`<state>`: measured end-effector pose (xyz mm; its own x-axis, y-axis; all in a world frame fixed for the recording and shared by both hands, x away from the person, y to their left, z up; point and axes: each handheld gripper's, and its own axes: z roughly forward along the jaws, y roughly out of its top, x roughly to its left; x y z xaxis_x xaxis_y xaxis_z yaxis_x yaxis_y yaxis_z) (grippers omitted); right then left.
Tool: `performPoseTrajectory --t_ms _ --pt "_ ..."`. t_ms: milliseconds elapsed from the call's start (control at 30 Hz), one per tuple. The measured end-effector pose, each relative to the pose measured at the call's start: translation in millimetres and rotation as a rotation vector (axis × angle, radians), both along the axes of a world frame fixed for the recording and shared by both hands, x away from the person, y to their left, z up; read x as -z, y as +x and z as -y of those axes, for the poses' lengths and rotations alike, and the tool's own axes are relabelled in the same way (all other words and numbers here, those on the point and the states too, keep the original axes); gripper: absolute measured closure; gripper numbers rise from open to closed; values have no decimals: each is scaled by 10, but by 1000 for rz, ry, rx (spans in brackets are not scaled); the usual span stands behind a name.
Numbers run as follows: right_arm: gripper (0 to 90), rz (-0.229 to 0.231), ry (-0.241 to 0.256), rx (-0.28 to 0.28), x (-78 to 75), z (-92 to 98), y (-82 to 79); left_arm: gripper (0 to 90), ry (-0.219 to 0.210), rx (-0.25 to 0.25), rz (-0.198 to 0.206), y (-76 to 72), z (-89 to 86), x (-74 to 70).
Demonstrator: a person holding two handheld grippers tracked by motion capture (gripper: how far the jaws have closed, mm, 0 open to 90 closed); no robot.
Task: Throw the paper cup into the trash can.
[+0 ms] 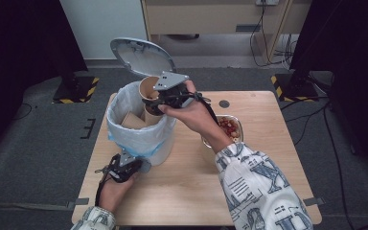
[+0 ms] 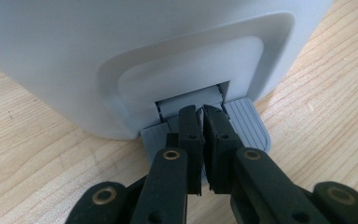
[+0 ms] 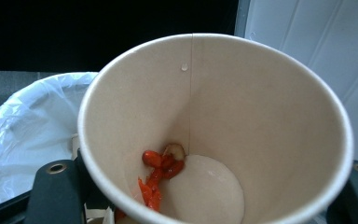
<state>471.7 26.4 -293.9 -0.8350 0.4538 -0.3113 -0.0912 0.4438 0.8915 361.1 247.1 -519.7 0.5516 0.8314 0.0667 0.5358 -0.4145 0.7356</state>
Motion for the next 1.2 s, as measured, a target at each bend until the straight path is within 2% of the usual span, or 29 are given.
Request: performPoseTrajectory --t_ms 533,1200 --pt "271 -13 10 -7 0 -44 -5 855 -1 0 0 0 0 0" --pt "270 -52 29 -63 -8 -243 -95 855 0 0 0 0 -1 0"
